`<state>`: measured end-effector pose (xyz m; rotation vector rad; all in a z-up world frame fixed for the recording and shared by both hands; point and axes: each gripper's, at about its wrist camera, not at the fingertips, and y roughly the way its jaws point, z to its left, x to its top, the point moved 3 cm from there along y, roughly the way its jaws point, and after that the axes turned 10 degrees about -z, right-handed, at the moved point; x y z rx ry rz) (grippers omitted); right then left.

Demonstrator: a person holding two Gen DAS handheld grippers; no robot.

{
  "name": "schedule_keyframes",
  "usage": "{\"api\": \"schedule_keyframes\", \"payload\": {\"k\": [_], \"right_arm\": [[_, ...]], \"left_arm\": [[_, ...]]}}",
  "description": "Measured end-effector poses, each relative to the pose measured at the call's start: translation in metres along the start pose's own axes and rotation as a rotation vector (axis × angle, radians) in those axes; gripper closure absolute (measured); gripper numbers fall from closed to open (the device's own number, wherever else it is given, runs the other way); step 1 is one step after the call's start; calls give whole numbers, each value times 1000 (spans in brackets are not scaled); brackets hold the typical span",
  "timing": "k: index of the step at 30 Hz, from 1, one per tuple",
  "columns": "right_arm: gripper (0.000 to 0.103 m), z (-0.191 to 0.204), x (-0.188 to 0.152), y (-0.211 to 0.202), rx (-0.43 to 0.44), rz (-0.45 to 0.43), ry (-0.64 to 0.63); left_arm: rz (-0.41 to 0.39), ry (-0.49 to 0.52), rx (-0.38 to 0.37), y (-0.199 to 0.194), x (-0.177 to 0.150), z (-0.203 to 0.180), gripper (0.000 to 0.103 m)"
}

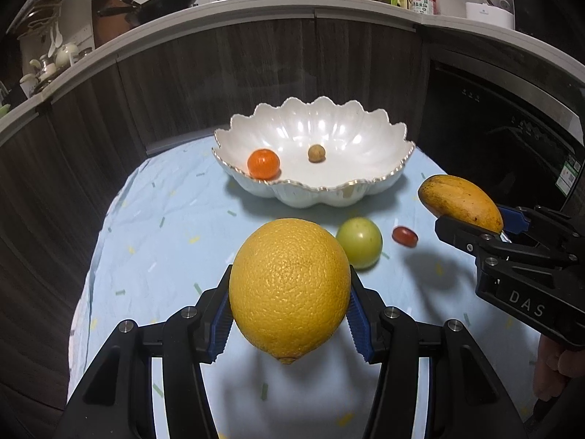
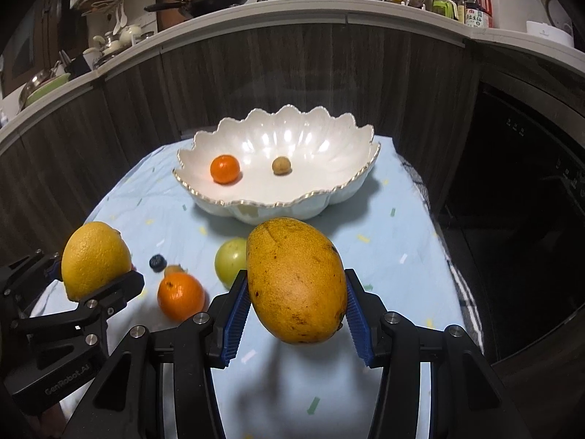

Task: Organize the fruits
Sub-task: 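Lift the lemon and mango and carry both over the white bowl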

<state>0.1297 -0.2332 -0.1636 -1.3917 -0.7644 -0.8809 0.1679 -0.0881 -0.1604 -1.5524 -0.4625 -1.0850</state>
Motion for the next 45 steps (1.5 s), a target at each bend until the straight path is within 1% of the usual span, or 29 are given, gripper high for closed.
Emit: {"api": "schedule_keyframes", "payload": {"k": [13,28,33,45], "right_arm": [[53,-12,31,10,-31,-54,18],[53,-21,65,30,-65,-116,-2],[53,-22,75,40,-67,-127,-5],[53,-31,91,73,-84,-124,26]], "left_arm": [[-34,-5,1,19,38,4,50],[-70,4,6,47,73,9,50],[-82,4,10,60,83,13,50],[-78,-19,18,96,98,20,50]]}}
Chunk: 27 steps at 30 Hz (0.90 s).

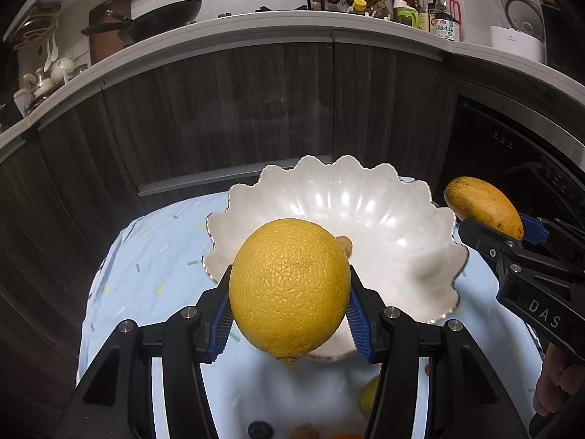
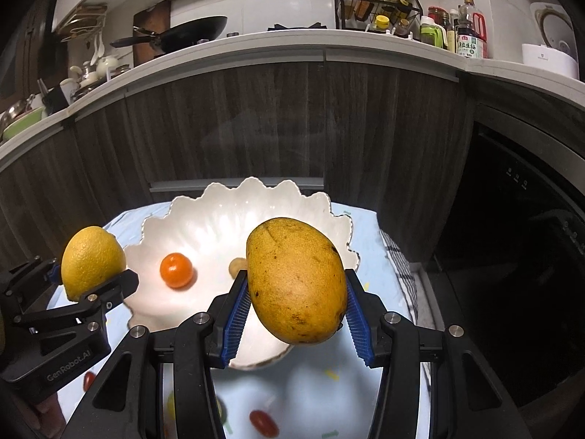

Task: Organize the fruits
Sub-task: 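Lift the lemon and mango and carry both over the white bowl, then open both tools to release the lemon and mango into the bowl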

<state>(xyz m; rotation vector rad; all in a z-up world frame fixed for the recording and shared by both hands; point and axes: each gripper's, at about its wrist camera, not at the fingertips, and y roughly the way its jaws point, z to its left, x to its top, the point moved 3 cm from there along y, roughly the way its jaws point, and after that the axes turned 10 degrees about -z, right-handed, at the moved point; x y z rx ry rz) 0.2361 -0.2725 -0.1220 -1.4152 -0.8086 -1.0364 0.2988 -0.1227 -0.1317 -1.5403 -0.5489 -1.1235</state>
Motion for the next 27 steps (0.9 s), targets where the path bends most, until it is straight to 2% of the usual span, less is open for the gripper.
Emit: {"api": "schedule_keyframes", "payload": {"k": [10,27], "right_arm": [[53,-6,2,29,-16,29,16],[52,-3,-5,52,-28,97,8]], "left_arm": [[10,-4,6,25,6,1,50],[109,27,24,46,-9,1,48]]}}
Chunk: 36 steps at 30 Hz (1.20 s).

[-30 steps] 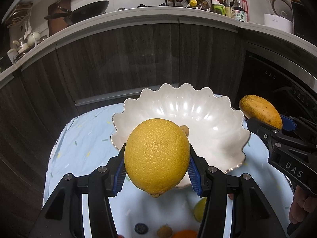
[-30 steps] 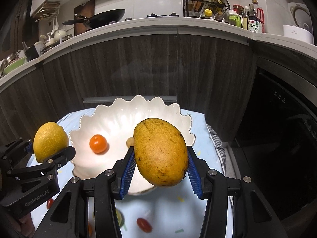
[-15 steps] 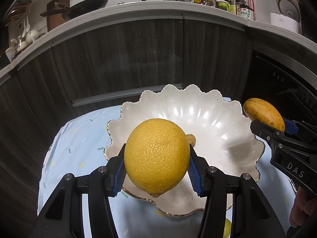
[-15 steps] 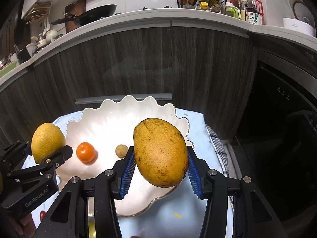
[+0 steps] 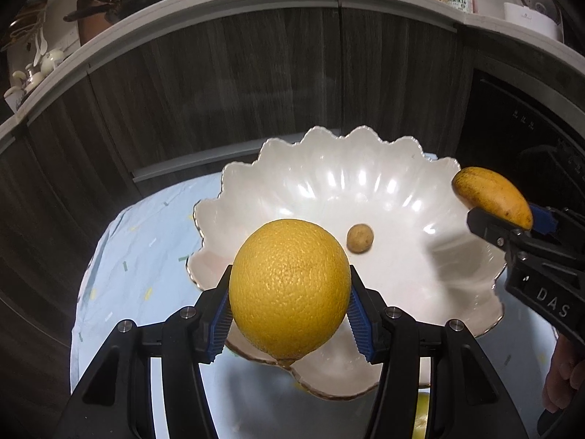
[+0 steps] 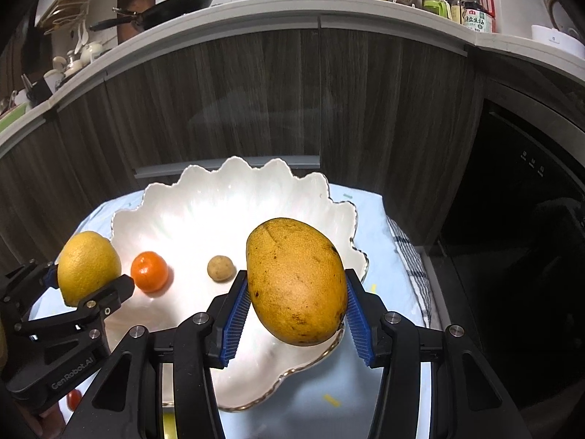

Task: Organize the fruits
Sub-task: 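Open both tools to release the lemon and mango into the bowl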

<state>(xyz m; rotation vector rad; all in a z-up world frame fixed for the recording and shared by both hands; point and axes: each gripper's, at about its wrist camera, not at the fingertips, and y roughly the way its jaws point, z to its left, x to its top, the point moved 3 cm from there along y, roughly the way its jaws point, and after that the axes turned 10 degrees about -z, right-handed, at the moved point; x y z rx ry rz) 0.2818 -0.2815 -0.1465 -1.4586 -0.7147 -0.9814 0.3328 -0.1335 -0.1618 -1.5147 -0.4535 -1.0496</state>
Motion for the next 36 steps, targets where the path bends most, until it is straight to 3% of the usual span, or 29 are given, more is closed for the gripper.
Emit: {"api": "schedule_keyframes", "payload": {"k": [2,4,6,8,12,17,36], "right_arm": [[51,1,0,-1,-3,-10,-9],[35,2,2,-4,-7,-24,-15],[26,1,4,-7,-19,-38,-11],[26,0,5,-9,-24,-44,-9],[25,0,4,-13,-22,-45,-4],[25,3,3,-19,-19,-48,-5],[25,10,7,-58,-19,-96,-9]], "left_arm": [[-8,5,2,-1,-1,-1,45],[-25,7,13,-5,1,0,31],[-37,-1,20,-8,4,2,28],[-47,4,25,-10,7,3,27],[-57,1,33,-14,8,6,15],[-56,-7,39,-19,7,9,10],[-114,-3,60,-60,15,15,10]]}}
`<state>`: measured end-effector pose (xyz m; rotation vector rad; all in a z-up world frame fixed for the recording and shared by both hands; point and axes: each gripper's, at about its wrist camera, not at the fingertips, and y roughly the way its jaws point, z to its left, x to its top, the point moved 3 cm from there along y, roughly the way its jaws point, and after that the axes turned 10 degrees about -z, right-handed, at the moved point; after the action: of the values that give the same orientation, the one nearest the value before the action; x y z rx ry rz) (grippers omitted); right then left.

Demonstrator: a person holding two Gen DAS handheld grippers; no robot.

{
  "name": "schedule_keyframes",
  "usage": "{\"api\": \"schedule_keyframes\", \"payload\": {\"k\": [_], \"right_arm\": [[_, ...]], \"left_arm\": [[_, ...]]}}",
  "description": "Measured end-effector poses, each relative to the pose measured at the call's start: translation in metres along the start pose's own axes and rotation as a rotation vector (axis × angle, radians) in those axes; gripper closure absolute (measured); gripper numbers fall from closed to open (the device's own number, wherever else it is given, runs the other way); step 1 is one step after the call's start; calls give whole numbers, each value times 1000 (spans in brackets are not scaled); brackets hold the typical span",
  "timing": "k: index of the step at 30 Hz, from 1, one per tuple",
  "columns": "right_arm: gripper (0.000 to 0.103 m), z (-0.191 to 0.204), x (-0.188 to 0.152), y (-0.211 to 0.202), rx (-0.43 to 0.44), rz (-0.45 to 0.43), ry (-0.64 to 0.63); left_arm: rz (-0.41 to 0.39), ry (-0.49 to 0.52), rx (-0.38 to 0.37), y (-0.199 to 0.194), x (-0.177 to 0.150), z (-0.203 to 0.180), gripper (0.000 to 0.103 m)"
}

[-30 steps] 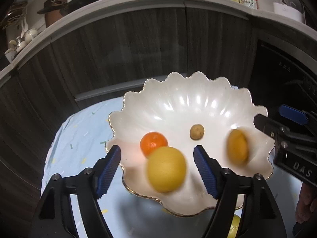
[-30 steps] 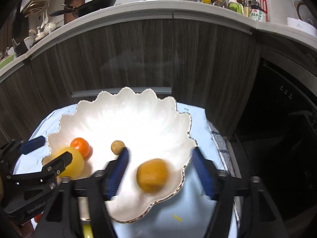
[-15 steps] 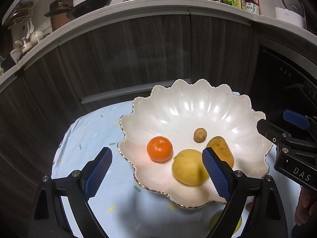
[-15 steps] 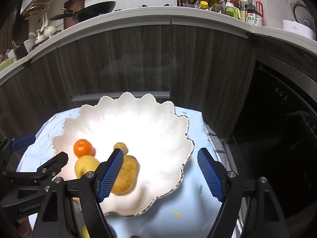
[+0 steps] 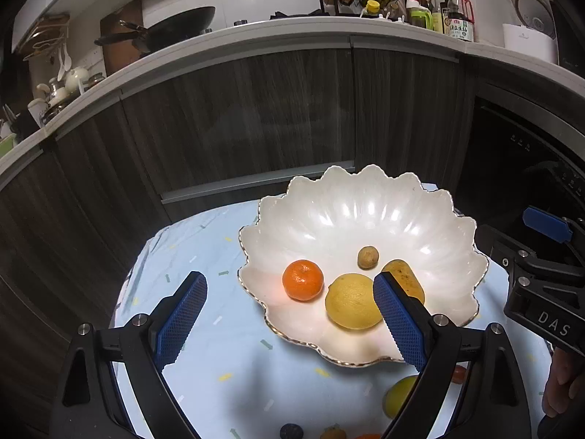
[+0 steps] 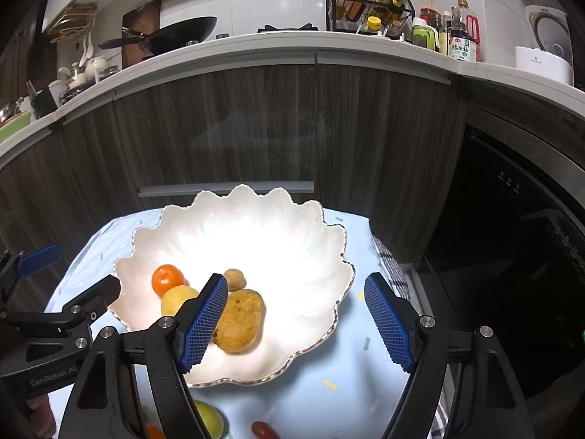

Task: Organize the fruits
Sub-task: 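Open both tools to release the lemon and mango into the bowl, then move both tools back from the bowl toward the fruits on the cloth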

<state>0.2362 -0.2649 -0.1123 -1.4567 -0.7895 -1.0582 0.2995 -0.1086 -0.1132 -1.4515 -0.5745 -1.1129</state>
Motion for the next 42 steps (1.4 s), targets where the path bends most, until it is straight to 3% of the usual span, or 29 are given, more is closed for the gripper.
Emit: {"api": "schedule_keyframes", "payload": {"k": [30,42], "right_arm": [[25,-3,-16,-55,18,-4,-24],[25,-5,-40,-61,85,24,-96]], "left_arm": [[10,-3,32,-65,-26,-6,7],[56,-25,50,-74,-52,-22,7]]}}
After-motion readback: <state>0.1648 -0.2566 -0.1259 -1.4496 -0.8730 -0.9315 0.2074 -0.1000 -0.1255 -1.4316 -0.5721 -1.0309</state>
